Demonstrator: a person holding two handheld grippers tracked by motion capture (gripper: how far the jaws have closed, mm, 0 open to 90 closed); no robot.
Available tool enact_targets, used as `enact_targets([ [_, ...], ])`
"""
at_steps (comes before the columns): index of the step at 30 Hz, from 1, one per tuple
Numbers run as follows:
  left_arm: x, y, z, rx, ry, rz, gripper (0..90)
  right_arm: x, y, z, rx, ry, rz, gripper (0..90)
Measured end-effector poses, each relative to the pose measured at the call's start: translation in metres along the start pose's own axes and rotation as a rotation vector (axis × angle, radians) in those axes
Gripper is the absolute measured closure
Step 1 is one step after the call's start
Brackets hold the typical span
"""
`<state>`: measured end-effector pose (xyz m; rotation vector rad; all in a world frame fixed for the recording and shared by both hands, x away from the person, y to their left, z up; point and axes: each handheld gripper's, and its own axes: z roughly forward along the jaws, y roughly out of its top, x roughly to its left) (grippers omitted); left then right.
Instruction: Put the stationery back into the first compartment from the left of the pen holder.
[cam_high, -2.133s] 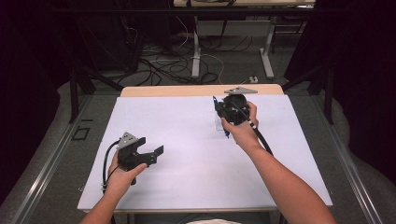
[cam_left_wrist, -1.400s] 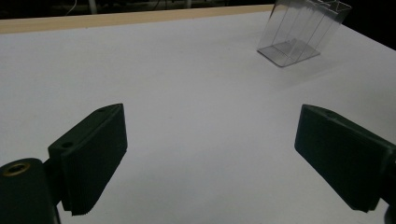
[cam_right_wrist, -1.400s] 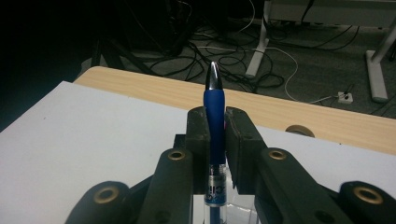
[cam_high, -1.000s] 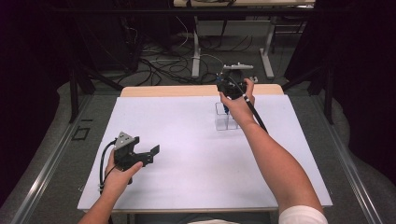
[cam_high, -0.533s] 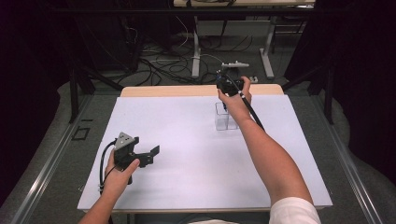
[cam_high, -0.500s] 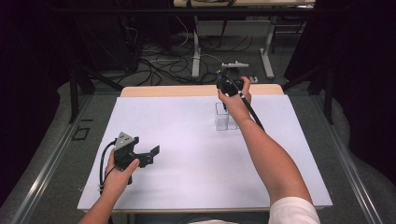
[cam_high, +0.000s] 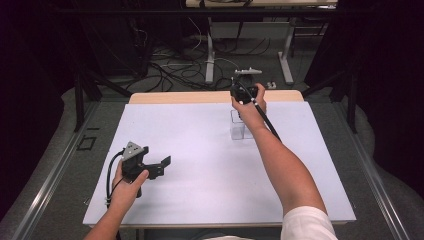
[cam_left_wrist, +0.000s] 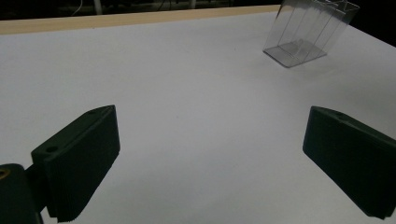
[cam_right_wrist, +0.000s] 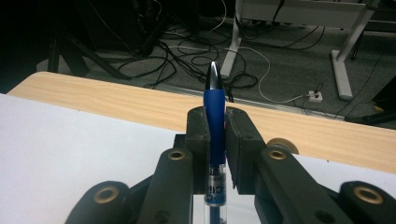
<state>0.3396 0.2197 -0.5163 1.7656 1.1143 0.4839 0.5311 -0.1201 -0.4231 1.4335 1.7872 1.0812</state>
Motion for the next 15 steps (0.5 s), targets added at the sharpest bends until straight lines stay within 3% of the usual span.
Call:
enact_targets([
  [15,-0.0001,-0.0001,0.0003,0.002,-0.002,0.0,4.0,0.007,-0.006,0.005,0.014,0.011,-0.034,80.3],
])
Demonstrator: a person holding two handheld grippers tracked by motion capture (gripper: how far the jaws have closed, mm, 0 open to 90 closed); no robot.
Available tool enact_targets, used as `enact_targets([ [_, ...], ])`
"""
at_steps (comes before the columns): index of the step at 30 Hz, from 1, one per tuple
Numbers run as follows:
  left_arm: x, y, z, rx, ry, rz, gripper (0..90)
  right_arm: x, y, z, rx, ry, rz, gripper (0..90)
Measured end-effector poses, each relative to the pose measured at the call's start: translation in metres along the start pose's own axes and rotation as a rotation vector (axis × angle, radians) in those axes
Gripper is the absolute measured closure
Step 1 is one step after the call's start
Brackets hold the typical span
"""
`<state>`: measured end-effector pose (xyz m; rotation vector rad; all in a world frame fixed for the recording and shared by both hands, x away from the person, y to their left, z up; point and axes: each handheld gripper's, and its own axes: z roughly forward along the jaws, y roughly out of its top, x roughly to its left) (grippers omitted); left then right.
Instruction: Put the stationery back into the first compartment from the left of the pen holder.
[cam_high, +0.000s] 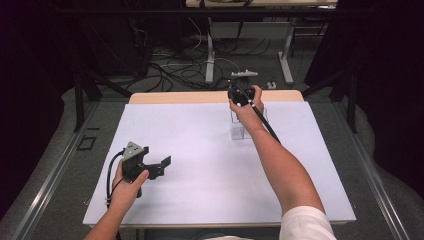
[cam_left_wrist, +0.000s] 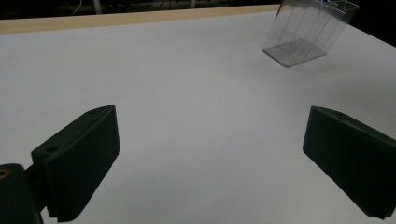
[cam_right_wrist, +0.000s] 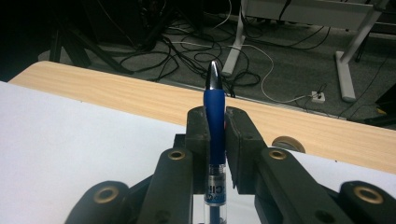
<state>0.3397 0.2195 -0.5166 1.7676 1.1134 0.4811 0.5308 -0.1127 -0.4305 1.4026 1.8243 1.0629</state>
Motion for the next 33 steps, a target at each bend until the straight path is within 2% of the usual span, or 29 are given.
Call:
enact_targets([
  [8,0.0,0.0,0.0,0.0,0.0,-0.002,3.9,0.003,-0.007,0.004,0.015,0.002,-0.005,80.2],
  [20,0.001,-0.001,0.001,0.006,0.001,-0.003,3.9,0.0,-0.014,0.004,0.025,0.009,-0.005,79.0],
  [23,0.001,-0.001,0.001,0.006,0.002,-0.001,3.9,-0.001,-0.017,0.002,0.024,0.027,-0.023,69.9],
  [30,0.001,-0.001,0.001,0.007,0.006,-0.001,4.0,-0.005,-0.019,-0.009,-0.002,0.097,-0.017,48.0],
  [33,0.001,-0.001,0.001,0.009,0.009,0.007,3.9,-0.006,-0.021,-0.015,-0.001,0.112,-0.022,43.2],
])
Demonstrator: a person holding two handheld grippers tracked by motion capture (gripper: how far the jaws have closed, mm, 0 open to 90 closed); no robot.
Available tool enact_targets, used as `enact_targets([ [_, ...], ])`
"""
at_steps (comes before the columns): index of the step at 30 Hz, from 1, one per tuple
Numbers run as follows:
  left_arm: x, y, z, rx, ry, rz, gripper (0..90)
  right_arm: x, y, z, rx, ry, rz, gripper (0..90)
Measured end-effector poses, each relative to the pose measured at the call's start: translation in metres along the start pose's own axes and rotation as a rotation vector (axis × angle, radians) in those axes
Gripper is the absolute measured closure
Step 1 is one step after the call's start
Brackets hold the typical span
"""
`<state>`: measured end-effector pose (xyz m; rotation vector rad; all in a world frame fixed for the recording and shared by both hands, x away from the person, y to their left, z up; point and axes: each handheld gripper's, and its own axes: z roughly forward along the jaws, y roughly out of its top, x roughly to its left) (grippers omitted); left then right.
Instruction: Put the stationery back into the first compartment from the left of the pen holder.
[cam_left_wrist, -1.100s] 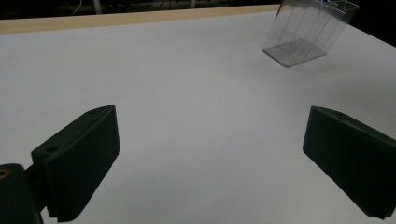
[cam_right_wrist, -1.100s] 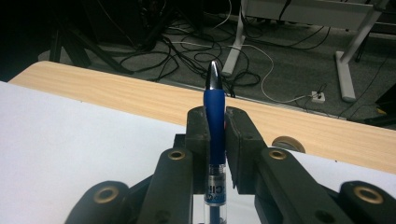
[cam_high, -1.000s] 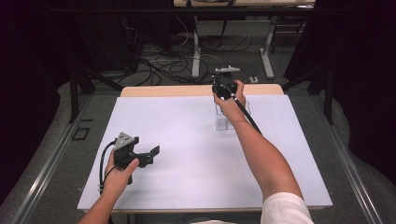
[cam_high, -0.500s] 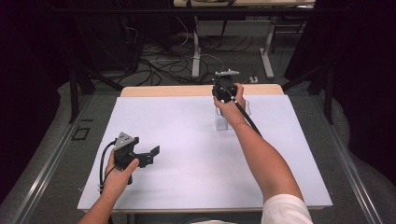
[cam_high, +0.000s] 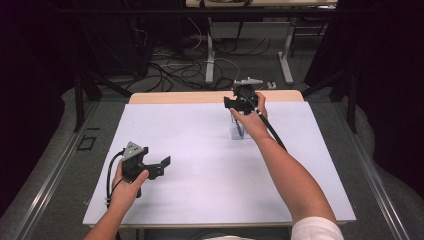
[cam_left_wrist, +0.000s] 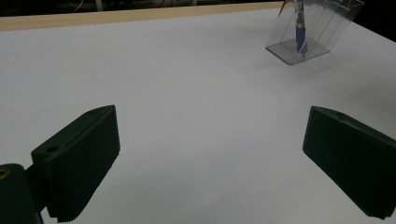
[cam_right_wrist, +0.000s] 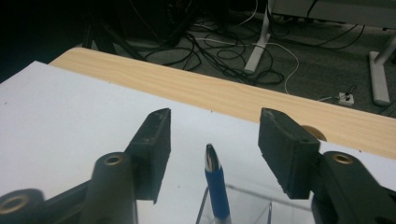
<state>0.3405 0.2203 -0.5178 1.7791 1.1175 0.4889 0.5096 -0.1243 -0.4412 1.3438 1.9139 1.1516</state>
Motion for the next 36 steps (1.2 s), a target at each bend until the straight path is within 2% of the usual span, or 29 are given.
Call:
enact_targets([
  [8,0.0,0.0,0.001,0.006,0.0,0.0,4.0,0.005,-0.007,-0.022,-0.025,0.039,-0.015,32.0],
  [17,0.0,-0.001,0.002,0.012,-0.001,-0.006,3.9,0.007,-0.015,-0.043,-0.028,0.071,-0.022,19.3],
  [25,0.002,-0.001,0.001,0.013,0.007,0.008,3.9,0.009,-0.024,-0.062,-0.022,0.083,-0.048,15.1],
  [30,0.001,-0.001,0.001,0.01,0.008,-0.001,4.0,0.009,-0.028,-0.075,-0.015,0.094,-0.047,12.5],
  [36,0.002,-0.001,0.0,0.01,0.011,-0.005,4.0,0.008,-0.038,-0.088,0.003,0.104,-0.071,9.5],
])
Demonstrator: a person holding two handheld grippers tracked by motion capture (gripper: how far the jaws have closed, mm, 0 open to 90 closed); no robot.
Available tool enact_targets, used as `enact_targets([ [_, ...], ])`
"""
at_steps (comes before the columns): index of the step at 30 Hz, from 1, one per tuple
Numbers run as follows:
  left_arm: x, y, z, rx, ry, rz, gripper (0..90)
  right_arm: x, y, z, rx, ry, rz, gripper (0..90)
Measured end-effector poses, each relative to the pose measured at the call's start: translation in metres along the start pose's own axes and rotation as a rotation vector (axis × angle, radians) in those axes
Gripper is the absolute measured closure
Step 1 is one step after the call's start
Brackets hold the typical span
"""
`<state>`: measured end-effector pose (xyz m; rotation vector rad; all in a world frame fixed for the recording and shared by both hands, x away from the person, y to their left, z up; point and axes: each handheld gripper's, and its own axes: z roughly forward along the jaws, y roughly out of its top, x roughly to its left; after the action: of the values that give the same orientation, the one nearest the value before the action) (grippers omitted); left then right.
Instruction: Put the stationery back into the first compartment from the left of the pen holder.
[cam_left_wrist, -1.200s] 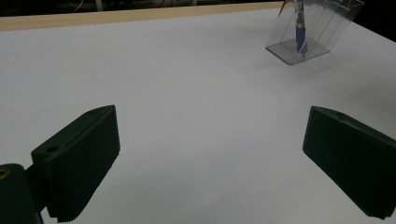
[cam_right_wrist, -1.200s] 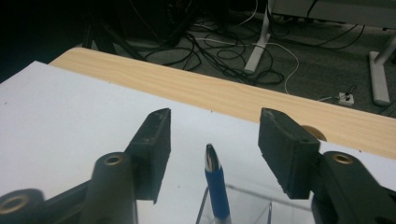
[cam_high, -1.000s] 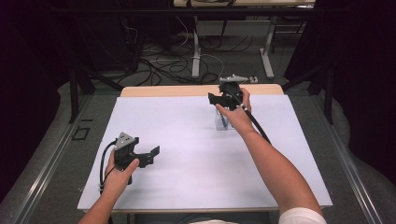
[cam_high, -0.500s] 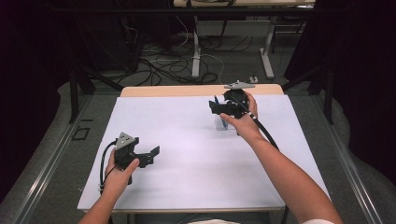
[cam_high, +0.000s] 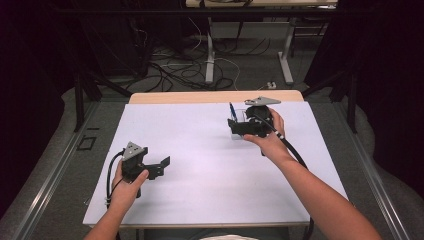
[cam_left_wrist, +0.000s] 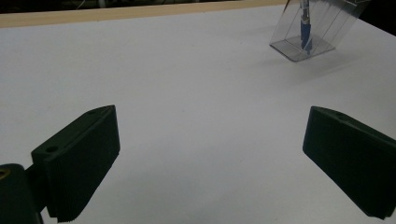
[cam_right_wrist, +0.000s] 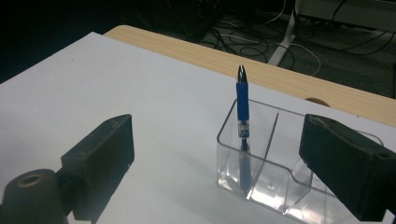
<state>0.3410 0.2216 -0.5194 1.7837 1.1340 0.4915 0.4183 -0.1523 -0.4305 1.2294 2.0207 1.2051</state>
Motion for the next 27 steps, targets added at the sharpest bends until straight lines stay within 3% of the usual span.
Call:
enact_targets([
  [7,0.001,0.0,0.0,-0.002,0.003,0.001,3.9,-0.002,-0.015,-0.015,-0.001,0.008,0.023,7.1],
  [10,0.001,0.0,-0.001,0.003,0.001,0.002,4.0,-0.004,-0.021,-0.02,0.005,-0.002,0.01,5.0],
  [17,0.002,0.0,-0.001,-0.001,0.013,0.003,4.0,-0.012,-0.039,-0.027,0.011,-0.019,-0.013,1.7],
  [27,0.003,-0.001,-0.001,0.002,0.019,0.002,4.0,-0.023,-0.072,-0.03,0.051,-0.053,0.006,0.5],
])
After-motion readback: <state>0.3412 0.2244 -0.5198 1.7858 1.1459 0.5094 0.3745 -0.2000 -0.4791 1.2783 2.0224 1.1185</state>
